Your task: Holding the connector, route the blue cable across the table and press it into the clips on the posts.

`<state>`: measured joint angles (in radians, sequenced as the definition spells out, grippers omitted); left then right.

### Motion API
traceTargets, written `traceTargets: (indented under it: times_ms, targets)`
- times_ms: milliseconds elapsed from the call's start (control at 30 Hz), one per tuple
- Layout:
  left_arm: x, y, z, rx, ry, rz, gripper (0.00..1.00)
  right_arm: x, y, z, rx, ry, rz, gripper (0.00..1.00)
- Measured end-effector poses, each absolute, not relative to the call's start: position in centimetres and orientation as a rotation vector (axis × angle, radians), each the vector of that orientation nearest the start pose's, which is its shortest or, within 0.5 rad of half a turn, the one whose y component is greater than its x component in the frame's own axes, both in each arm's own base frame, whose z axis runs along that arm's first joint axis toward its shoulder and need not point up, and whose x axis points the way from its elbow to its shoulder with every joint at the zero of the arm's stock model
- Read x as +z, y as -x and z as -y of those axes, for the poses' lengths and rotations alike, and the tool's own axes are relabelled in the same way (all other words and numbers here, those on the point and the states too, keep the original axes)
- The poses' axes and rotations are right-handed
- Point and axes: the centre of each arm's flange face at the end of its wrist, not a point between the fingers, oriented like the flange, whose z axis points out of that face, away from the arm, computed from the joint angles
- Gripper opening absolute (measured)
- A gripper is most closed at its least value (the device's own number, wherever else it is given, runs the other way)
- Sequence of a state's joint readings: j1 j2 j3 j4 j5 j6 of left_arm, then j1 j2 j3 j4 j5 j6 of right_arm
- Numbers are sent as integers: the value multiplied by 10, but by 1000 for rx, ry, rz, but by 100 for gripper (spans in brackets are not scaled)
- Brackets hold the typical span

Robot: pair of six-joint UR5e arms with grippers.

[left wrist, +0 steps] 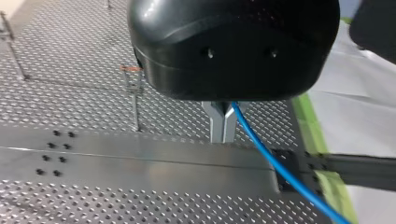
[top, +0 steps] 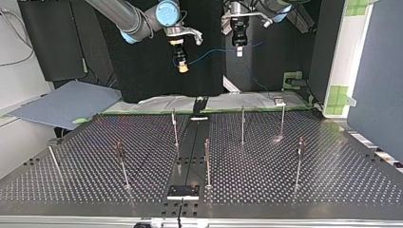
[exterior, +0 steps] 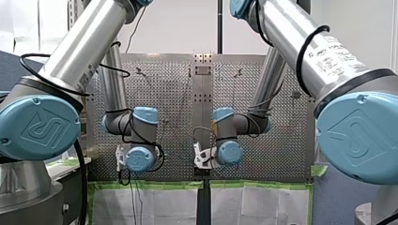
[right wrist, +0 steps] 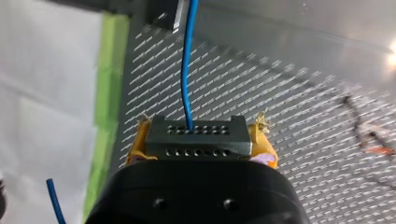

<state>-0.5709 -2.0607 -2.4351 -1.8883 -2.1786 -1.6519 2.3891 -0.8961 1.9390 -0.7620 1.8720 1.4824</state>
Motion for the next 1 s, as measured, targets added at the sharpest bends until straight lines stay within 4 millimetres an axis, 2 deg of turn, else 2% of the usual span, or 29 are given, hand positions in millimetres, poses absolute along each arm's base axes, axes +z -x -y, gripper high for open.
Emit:
traceTargets:
  times_ms: [200,467,1000]
  targets:
    - [64,-268,253,9,101,-1640,0,70,-478,290,1377,-1841,886,0]
    - [86,-277,245,65,165,-1621,0,132,-505,303,1514,-1819,854,0]
    - [160,-328,253,61,268,-1509,0,232,-514,303,1670,-1746,791,0]
